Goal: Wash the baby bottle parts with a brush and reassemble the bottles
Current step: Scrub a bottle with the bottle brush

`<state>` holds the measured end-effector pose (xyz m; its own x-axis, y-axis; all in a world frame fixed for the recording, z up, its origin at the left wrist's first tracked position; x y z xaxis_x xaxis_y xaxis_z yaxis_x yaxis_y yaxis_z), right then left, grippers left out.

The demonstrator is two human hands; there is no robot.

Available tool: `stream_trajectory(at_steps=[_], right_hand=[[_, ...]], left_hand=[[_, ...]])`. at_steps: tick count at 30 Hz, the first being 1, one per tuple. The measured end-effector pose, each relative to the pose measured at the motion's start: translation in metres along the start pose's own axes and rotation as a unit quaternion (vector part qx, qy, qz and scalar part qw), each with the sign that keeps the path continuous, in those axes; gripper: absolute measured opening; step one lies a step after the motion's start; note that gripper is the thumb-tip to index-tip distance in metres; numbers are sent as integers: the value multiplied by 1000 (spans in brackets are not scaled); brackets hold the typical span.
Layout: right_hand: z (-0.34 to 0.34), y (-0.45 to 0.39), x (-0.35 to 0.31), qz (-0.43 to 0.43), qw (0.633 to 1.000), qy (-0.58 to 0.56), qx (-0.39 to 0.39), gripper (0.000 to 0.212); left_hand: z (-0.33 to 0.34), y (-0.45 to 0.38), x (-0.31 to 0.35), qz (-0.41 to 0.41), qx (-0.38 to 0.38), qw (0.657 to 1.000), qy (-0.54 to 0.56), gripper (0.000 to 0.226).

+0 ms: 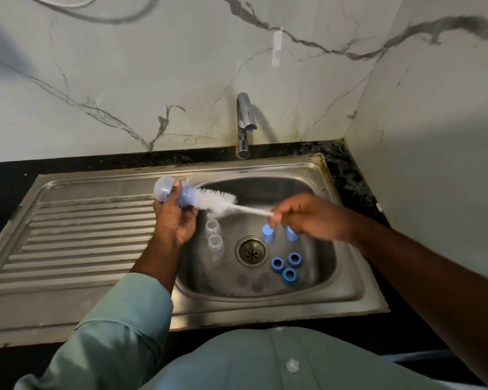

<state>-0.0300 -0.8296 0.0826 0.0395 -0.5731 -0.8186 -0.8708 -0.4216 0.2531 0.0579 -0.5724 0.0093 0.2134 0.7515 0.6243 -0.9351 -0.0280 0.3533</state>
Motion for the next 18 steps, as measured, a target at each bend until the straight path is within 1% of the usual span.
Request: stream_trajectory(at_steps=[1, 2, 3, 4, 5, 6, 7, 8, 9, 10, 11, 12, 13, 14, 15, 16, 17, 18], right_hand=[[-12, -5, 5, 8, 997, -26, 77, 24], [-20, -10, 13, 16, 992, -14, 128, 24], [-19, -15, 21, 38, 989, 49, 137, 22], [-10, -17, 30, 66, 985, 134, 91, 18], [4, -14, 34, 93, 975, 201, 16, 16], [17, -7, 30, 101, 968, 224, -47, 15], [27, -1, 23, 82, 973, 195, -94, 16], [33, 4, 12, 39, 984, 136, -104, 19], [34, 6, 0, -9, 996, 47, -72, 20], [27, 3, -4, -30, 999, -41, 11, 19], [15, -3, -1, -16, 987, -117, 105, 19], [6, -10, 6, 13, 972, -151, 181, 20], [3, -16, 15, 50, 969, -112, 214, 21], [5, -21, 27, 82, 978, -18, 189, 21], [11, -20, 31, 109, 984, 85, 110, 19], [19, -15, 32, 110, 980, 162, 28, 17], [23, -11, 26, 86, 977, 190, -34, 16], [25, -6, 19, 45, 980, 179, -73, 17]], left_hand=[[-1, -1, -1, 4, 0, 1000, 9, 80], [-1, -2, -3, 5, -4, 1000, 3, 73], [0, -4, -5, 10, -9, 1000, -7, 71], [2, -5, -6, 17, -12, 1000, -15, 72], [4, -3, -6, 24, -19, 999, -17, 73], [6, -2, -5, 29, -26, 999, -10, 76], [6, -2, -3, 31, -35, 999, 4, 80], [5, -2, 0, 32, -40, 998, 19, 86], [3, -3, 2, 34, -40, 998, 38, 94], [2, -3, 4, 37, -38, 997, 58, 99], [2, -4, 6, 40, -30, 996, 73, 99], [2, -5, 6, 45, -19, 996, 77, 94], [3, -5, 5, 47, -13, 996, 72, 89], [4, -6, 4, 47, -9, 997, 60, 87], [6, -6, 3, 45, -12, 998, 49, 87], [7, -6, 3, 40, -13, 998, 40, 88], [7, -5, 3, 34, -21, 999, 35, 88], [4, -6, 2, 28, -25, 999, 26, 88]])
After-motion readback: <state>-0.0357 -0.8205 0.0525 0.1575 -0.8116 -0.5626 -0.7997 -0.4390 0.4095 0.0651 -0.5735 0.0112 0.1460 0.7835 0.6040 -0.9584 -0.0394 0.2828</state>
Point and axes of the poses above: each hand's wrist, its own y-axis away from the middle knuckle, its own z-axis out of the palm, x = y × z, the point moved 2 cm from there along -y, towards the middle knuckle, and after that the axes turned 5 degrees about -x, right-handed, at the moved point
